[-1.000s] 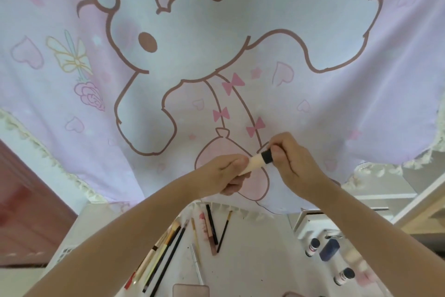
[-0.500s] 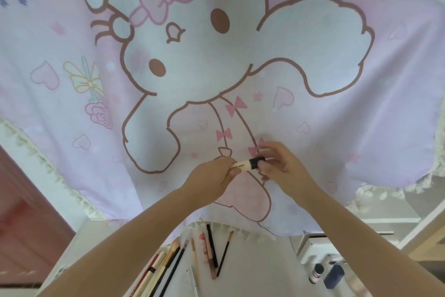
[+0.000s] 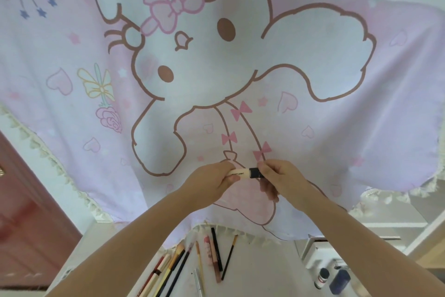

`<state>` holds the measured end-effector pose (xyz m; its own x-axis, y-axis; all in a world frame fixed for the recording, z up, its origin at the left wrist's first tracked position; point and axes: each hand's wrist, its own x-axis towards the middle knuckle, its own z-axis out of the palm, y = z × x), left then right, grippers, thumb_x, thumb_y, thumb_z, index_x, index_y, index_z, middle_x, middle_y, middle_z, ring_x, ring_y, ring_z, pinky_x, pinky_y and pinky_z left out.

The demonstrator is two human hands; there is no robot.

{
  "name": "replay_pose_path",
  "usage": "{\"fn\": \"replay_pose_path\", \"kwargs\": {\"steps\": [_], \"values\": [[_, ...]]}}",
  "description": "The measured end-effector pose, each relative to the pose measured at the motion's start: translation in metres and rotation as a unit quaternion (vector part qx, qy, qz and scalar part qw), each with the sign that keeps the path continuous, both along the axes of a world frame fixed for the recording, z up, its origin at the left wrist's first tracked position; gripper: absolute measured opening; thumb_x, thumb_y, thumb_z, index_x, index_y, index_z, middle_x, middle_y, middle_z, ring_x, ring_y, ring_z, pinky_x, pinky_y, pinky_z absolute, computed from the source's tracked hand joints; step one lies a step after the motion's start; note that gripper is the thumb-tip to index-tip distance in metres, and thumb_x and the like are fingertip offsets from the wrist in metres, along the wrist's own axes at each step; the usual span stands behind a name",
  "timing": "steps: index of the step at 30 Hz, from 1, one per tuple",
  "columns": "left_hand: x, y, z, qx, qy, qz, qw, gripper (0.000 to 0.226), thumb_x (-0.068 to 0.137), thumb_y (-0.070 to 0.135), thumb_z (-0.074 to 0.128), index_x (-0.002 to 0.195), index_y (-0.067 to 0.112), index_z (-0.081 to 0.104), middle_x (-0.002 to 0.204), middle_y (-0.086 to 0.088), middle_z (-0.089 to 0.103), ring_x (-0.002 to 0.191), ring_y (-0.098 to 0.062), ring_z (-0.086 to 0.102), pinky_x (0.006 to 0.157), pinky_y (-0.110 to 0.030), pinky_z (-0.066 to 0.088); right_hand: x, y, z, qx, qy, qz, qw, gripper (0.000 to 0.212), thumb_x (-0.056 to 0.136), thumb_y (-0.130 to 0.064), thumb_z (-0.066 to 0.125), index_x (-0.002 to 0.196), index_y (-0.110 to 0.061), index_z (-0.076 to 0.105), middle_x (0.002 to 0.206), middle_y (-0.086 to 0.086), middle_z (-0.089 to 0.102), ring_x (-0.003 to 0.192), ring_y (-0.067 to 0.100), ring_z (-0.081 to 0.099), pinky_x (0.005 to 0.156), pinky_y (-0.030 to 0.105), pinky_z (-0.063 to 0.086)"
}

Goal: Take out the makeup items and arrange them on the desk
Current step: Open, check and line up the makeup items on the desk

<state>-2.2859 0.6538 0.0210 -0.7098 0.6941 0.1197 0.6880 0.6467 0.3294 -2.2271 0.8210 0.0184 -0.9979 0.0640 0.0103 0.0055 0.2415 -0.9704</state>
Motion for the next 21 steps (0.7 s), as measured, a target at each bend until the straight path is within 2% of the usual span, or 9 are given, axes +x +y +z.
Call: {"fn": "replay_pose_path", "kwargs": {"steps": [1,3,5,8,10,13,16,18,21], "values": [[0.0,-0.001,0.0,0.0,-0.003,0.002,1.0,0.03,0.098,0.031,0.034,0.107,0.01,0.052,0.066,0.014,0.037,0.059,-0.006,0.038,0.055,-0.016,0.031,0.001,0.0,-0.001,0.018,0.022,0.001,1.0,0.022,0.093,-0.009,0.045,0.08,-0.019,0.058,0.064,0.004,0.058,0.041,0.005,0.053,0.043,0.017,0.046],[0.0,-0.004,0.001,0.006,-0.01,0.006,1.0,0.03,0.098,0.031,0.034,0.107,0.009,0.053,0.067,0.014,0.038,0.058,-0.004,0.037,0.055,-0.015,0.031,0.001,0.003,-0.006,0.028,0.059,0.02,0.998,0.032,0.088,0.001,0.051,0.089,-0.03,0.058,0.081,-0.003,0.062,0.061,0.004,0.061,0.059,0.016,0.053],[0.0,-0.006,0.001,0.011,-0.011,0.008,1.0,0.03,0.098,0.03,0.034,0.107,0.009,0.053,0.067,0.014,0.038,0.057,-0.002,0.036,0.054,-0.014,0.031,0.0,0.004,-0.007,0.013,0.062,0.039,0.997,0.038,0.087,-0.001,0.054,0.097,-0.038,0.053,0.094,-0.009,0.06,0.075,0.008,0.063,0.066,0.018,0.056],[0.0,-0.006,-0.001,0.016,-0.008,0.003,1.0,0.03,0.098,0.031,0.034,0.107,0.01,0.053,0.066,0.014,0.039,0.057,-0.002,0.036,0.053,-0.013,0.031,-0.001,0.002,-0.003,-0.029,0.004,0.025,0.999,0.019,0.093,-0.015,0.047,0.093,-0.031,0.056,0.078,0.0,0.062,0.057,0.01,0.061,0.056,0.02,0.054],[0.001,-0.006,-0.003,0.014,-0.008,-0.001,1.0,0.03,0.098,0.032,0.034,0.106,0.01,0.053,0.066,0.014,0.039,0.057,-0.003,0.036,0.054,-0.014,0.031,-0.001,0.002,-0.002,-0.013,-0.008,0.02,1.0,0.02,0.094,-0.013,0.045,0.084,-0.021,0.061,0.067,0.004,0.061,0.047,0.007,0.058,0.052,0.019,0.052],[0.001,-0.007,-0.006,0.018,-0.015,0.002,1.0,0.029,0.098,0.031,0.035,0.107,0.011,0.053,0.066,0.013,0.039,0.057,-0.003,0.036,0.055,-0.013,0.031,0.0,0.004,-0.007,-0.007,0.025,0.023,0.999,0.021,0.089,0.001,0.05,0.091,-0.017,0.061,0.076,0.001,0.064,0.058,0.004,0.062,0.061,0.018,0.054],[0.002,-0.006,-0.012,0.025,-0.023,-0.004,0.999,0.028,0.098,0.03,0.036,0.107,0.01,0.054,0.067,0.013,0.039,0.057,-0.002,0.036,0.055,-0.014,0.031,0.004,0.007,-0.012,-0.022,0.02,0.04,0.999,0.029,0.088,0.001,0.052,0.108,-0.019,0.055,0.093,-0.002,0.062,0.075,0.014,0.063,0.064,0.02,0.054],[0.003,-0.003,-0.018,0.028,-0.028,-0.012,0.999,0.029,0.098,0.029,0.036,0.107,0.009,0.054,0.067,0.013,0.039,0.057,-0.002,0.036,0.056,-0.016,0.032,0.008,0.008,-0.015,-0.018,-0.007,0.037,0.999,0.016,0.091,-0.008,0.05,0.096,-0.021,0.058,0.083,0.0,0.064,0.066,0.017,0.062,0.058,0.021,0.052],[0.008,0.005,-0.029,0.021,-0.042,-0.033,0.998,0.029,0.098,0.028,0.036,0.105,0.007,0.054,0.066,0.012,0.04,0.056,-0.002,0.036,0.054,-0.016,0.03,0.016,0.015,-0.028,0.004,-0.003,0.017,1.0,0.021,0.089,-0.002,0.051,0.079,-0.019,0.06,0.06,-0.003,0.063,0.05,0.011,0.059,0.052,0.019,0.051]]}}
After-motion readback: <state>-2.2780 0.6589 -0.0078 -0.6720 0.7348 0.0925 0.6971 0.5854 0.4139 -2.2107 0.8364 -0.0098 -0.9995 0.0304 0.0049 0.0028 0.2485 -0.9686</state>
